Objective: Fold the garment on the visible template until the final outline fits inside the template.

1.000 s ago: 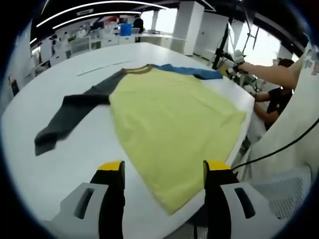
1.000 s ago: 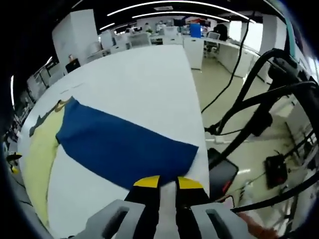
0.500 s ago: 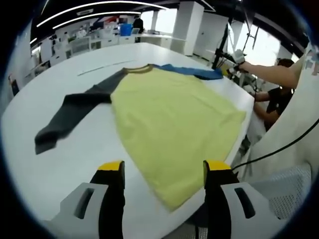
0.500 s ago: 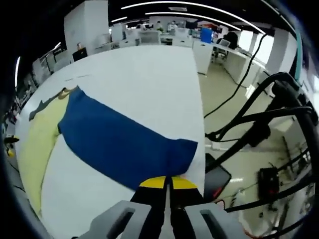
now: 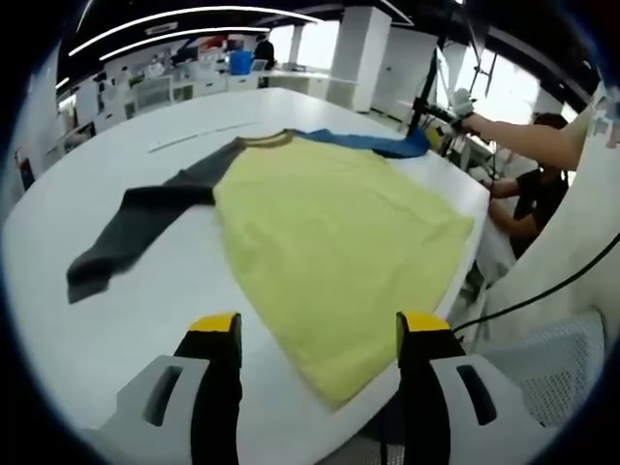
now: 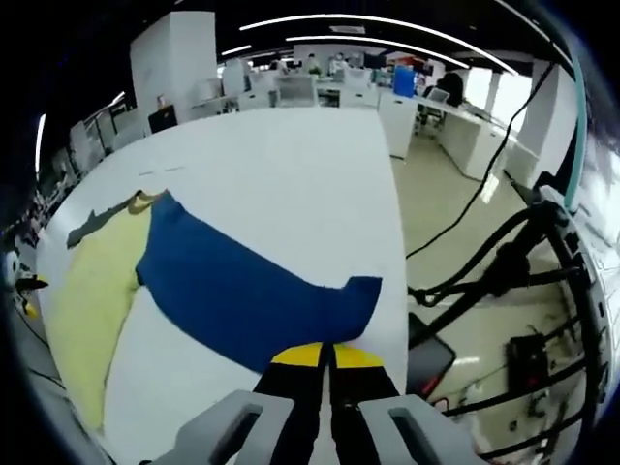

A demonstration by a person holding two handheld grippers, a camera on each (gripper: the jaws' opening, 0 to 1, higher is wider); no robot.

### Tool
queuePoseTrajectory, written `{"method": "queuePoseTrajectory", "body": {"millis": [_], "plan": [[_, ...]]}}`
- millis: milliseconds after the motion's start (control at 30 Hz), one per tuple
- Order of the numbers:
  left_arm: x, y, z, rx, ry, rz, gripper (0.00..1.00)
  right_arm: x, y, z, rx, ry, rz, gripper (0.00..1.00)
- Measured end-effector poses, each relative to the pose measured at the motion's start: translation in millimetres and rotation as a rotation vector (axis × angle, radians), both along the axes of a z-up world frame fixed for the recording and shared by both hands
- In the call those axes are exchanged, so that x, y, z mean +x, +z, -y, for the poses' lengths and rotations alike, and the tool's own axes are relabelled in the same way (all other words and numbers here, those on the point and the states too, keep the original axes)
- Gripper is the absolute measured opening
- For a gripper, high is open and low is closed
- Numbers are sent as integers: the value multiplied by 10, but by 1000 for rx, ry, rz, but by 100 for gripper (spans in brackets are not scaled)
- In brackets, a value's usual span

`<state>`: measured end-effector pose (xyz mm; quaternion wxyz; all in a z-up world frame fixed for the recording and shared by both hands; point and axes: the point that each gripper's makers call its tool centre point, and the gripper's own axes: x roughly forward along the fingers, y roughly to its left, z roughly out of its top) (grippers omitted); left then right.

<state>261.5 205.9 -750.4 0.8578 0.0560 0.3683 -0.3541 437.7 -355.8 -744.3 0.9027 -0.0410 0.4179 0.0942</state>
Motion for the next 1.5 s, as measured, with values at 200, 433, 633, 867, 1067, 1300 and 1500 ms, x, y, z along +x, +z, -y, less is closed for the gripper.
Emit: {"method": "queuePoseTrajectory", "body": {"millis": [200, 433, 633, 867, 1067, 1300, 1500], "plan": [[0, 52, -1, -12, -13, 23, 62, 42, 124, -208, 26, 16, 17, 0], [-28, 166, -13, -56, -12, 43, 62, 34, 195, -441, 50, 33, 23, 0], [-81, 155, -53, -53, -20, 47, 62, 58, 261, -605, 72, 41, 31, 0], [-125, 136, -78, -51, -28, 47, 62, 95, 366, -839, 87, 72, 37, 0], [-125, 148, -62, -49, -44, 59, 62, 116, 384, -1020, 96, 103, 29, 0], [-133, 142, -73, -43, -57, 65, 62, 150, 396, -1241, 101, 138, 26, 0], [-147, 111, -120, -42, -57, 55, 62, 191, 412, -1403, 103, 166, 23, 0]]}}
